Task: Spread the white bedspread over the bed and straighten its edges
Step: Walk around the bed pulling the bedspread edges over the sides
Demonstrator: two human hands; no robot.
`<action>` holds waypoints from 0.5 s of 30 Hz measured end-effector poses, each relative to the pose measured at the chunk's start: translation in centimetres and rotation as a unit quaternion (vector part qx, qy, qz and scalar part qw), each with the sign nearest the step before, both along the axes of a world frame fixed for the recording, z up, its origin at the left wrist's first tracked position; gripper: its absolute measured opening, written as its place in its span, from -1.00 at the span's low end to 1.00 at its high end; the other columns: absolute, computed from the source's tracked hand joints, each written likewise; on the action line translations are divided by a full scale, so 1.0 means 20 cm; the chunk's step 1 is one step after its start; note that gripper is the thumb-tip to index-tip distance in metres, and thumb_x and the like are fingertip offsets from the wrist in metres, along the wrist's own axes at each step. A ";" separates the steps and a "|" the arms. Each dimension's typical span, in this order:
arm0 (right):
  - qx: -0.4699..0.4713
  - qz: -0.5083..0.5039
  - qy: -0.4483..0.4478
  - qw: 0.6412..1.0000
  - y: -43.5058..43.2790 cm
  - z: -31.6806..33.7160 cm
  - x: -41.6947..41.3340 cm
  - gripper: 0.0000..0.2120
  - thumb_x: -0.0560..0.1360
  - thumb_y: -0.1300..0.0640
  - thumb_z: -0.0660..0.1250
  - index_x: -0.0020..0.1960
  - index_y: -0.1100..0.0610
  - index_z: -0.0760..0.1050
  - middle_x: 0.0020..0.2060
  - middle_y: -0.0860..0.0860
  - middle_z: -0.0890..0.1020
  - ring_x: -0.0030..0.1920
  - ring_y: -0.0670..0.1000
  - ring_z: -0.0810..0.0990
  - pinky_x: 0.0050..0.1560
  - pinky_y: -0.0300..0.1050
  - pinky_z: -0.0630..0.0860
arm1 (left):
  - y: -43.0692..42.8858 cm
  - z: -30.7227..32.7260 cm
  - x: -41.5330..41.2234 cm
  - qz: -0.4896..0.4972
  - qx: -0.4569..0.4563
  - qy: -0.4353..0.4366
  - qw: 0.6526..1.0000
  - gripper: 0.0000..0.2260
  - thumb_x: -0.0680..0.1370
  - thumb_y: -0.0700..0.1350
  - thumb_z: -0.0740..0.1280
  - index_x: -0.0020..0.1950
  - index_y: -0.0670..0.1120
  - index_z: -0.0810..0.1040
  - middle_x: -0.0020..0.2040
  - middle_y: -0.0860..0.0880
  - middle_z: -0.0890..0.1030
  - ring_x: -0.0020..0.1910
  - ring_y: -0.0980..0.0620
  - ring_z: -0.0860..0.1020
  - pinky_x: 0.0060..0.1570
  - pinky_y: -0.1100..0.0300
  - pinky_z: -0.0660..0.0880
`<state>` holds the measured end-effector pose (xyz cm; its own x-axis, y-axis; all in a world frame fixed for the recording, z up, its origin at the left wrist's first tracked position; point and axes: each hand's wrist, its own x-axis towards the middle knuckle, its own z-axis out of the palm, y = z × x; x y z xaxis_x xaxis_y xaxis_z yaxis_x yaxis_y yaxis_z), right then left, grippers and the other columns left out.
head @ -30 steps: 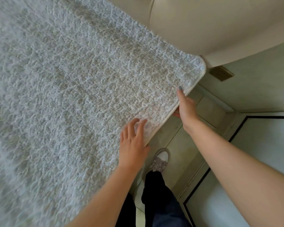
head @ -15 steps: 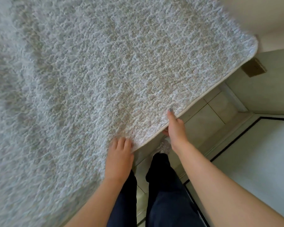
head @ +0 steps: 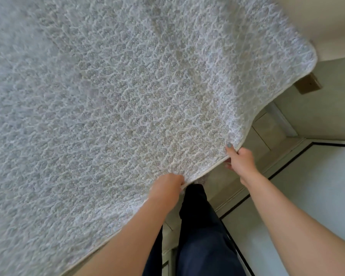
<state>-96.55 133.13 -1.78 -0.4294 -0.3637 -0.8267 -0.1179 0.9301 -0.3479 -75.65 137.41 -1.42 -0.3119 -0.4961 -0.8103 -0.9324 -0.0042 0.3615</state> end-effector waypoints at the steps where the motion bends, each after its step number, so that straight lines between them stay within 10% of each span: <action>1: 0.009 -0.002 -0.003 1.000 0.01 -0.01 0.01 -0.65 0.57 -0.05 0.27 0.00 0.28 0.46 -0.12 0.12 0.56 -0.23 0.06 0.58 0.06 0.20 0.59 | 0.00 -0.01 -0.01 -0.011 0.011 -0.013 1.000 -0.92 0.56 -0.25 0.25 -0.01 -0.10 0.49 -0.09 -0.08 0.56 -0.15 -0.07 0.52 -0.22 0.06 0.50; 5: 0.010 -0.042 -0.036 0.998 -0.07 -0.09 0.04 -0.77 0.55 0.08 0.33 0.03 0.24 0.40 -0.02 0.14 0.55 -0.27 0.00 0.54 0.05 0.06 0.58 | -0.08 -0.06 -0.03 -0.027 0.006 -0.064 0.998 -0.79 0.53 -0.32 0.26 0.15 -0.17 0.47 0.04 -0.12 0.56 -0.07 -0.13 0.58 -0.17 0.04 0.56; 8: -0.011 -0.074 -0.088 0.993 -0.18 -0.11 0.00 -0.46 0.40 0.07 0.50 0.23 0.20 0.30 0.22 0.06 0.46 0.15 0.03 0.48 0.28 0.09 0.45 | -0.14 -0.05 -0.10 -0.047 -0.043 -0.069 0.996 -0.75 0.56 -0.14 0.30 0.22 -0.12 0.39 0.13 -0.08 0.53 -0.03 -0.11 0.58 -0.29 0.08 0.48; 12: -0.078 -0.225 -0.172 0.956 -0.35 -0.07 -0.14 -0.11 0.14 -0.29 0.52 0.35 0.07 0.36 0.26 -0.08 0.47 0.28 0.02 0.45 0.35 0.13 0.37 | -0.22 -0.01 -0.29 -0.081 -0.230 -0.008 0.970 -0.60 0.56 -0.01 0.28 0.34 -0.08 0.31 0.25 -0.05 0.41 0.20 -0.08 0.43 0.13 0.08 0.41; 15: -0.104 -0.278 -0.149 0.943 -0.42 -0.16 -0.28 -0.21 0.18 -0.36 0.41 0.30 0.02 0.48 0.24 0.03 0.57 0.21 0.09 0.56 0.26 0.13 0.48 | -0.31 -0.03 -0.46 -0.107 -0.354 -0.002 0.929 -0.51 0.43 0.10 0.40 0.25 -0.10 0.40 0.15 -0.07 0.46 0.10 -0.09 0.45 0.08 0.05 0.44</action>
